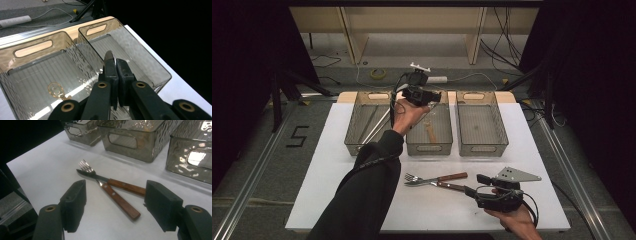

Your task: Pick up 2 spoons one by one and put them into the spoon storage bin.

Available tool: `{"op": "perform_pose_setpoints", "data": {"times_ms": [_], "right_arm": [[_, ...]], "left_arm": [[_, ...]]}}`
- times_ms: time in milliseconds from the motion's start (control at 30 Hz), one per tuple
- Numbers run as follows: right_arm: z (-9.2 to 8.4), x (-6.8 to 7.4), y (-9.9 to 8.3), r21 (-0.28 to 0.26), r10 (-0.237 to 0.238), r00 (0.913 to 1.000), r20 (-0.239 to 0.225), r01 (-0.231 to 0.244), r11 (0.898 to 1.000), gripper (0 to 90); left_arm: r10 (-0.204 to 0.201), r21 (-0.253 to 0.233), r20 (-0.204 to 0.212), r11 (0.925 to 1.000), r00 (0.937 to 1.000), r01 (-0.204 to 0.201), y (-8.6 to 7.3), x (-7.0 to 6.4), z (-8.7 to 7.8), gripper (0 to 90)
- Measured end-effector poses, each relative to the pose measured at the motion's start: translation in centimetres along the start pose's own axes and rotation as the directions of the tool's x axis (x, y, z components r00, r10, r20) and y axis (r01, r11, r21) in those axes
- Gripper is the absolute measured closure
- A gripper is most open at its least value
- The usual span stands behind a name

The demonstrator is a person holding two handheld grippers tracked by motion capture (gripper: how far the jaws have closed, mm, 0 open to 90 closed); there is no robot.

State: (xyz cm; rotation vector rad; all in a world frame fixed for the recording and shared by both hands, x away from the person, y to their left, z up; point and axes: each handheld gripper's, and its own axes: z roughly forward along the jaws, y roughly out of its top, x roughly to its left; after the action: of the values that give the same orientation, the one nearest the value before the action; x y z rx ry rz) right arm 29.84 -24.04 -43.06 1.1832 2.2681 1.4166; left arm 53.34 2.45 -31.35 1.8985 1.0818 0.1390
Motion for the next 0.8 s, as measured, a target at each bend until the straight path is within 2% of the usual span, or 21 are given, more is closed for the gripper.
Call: {"op": "perform_pose_setpoints", "data": {"times_ms": [67, 300, 400, 567, 633, 733, 800], "right_arm": [[0.0, 0.0, 0.0, -0.001, 0.003, 1.0, 0.0, -0.003, 1.0, 35.1], [0.0, 0.0, 0.0, -0.002, -0.001, 1.0, -0.005, 0.001, 1.0, 35.1], [0.0, 0.0, 0.0, -0.004, 0.0, 1.0, -0.007, 0.0, 1.0, 35.1], [0.0, 0.1, 0.0, -0.001, 0.001, 1.0, -0.009, -0.001, 1.0, 35.2], [0.1, 0.0, 0.0, -0.001, 0.002, 1.0, -0.009, -0.002, 1.0, 35.2], [0.1, 0.1, 0.0, 0.002, 0.003, 0.9999, -0.011, -0.003, 1.0, 35.2], [0.1, 0.1, 0.0, 0.003, 0.003, 0.9999, -0.011, -0.003, 1.0, 35.2]], "left_arm": [[0.002, 0.004, 0.0, 1.0, 1.0, -0.002, 0.0, -0.1, 0.3, 88.0], [-0.033, -0.004, 0.0, 0.9994, 0.9995, 0.033, -0.3, 0.1, 1.3, 87.9], [-0.059, -0.005, 0.005, 0.9982, 0.9982, 0.059, -0.5, 0.5, 1.6, 87.9], [-0.07, 0.002, -0.006, 0.9976, 0.9975, 0.07, -1.1, 1.3, 2.1, 87.9], [-0.087, -0.005, -0.007, 0.9962, 0.9962, 0.087, -1.4, 1.6, 2.2, 87.8], [-0.111, -0.009, -0.023, 0.9938, 0.9935, 0.111, -1.9, 2.2, 2.5, 87.5], [-0.113, -0.007, -0.046, 0.9936, 0.9926, 0.112, -2.1, 2.6, 2.6, 86.6]]}}
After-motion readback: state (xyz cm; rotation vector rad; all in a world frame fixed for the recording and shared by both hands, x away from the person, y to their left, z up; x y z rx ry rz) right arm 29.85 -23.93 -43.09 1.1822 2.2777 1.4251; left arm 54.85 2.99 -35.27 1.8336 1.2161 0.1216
